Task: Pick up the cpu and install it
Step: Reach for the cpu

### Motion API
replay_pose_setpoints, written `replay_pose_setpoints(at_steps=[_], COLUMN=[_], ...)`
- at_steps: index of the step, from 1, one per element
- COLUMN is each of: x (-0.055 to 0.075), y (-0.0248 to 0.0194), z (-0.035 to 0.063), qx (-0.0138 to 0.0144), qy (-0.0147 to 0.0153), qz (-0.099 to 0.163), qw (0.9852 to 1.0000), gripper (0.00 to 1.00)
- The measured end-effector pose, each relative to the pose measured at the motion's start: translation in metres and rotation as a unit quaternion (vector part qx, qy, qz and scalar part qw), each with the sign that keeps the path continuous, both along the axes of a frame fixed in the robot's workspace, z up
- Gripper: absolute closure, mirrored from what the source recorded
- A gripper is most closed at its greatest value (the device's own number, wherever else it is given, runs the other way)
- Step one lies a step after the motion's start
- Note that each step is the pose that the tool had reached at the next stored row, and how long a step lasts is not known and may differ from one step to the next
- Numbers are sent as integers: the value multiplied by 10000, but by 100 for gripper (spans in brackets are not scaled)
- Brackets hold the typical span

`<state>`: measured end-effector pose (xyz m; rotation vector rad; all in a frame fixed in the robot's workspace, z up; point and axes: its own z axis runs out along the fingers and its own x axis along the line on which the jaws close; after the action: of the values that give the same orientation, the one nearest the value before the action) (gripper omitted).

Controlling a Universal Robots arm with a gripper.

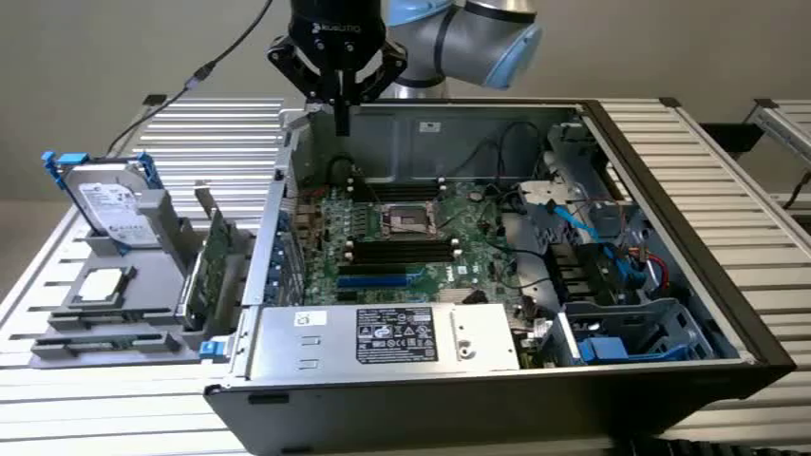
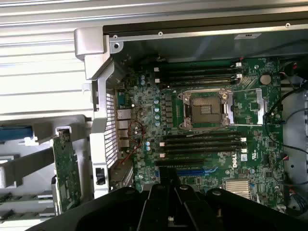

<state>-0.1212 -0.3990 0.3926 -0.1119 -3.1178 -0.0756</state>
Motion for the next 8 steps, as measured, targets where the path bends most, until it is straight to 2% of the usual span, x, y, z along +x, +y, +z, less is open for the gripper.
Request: replay_pose_setpoints(at_steps=[8], x=[-1], y=[0], z=[0], qx=[0], qy=[0], qz=[0], qw=[10000], gripper=[89])
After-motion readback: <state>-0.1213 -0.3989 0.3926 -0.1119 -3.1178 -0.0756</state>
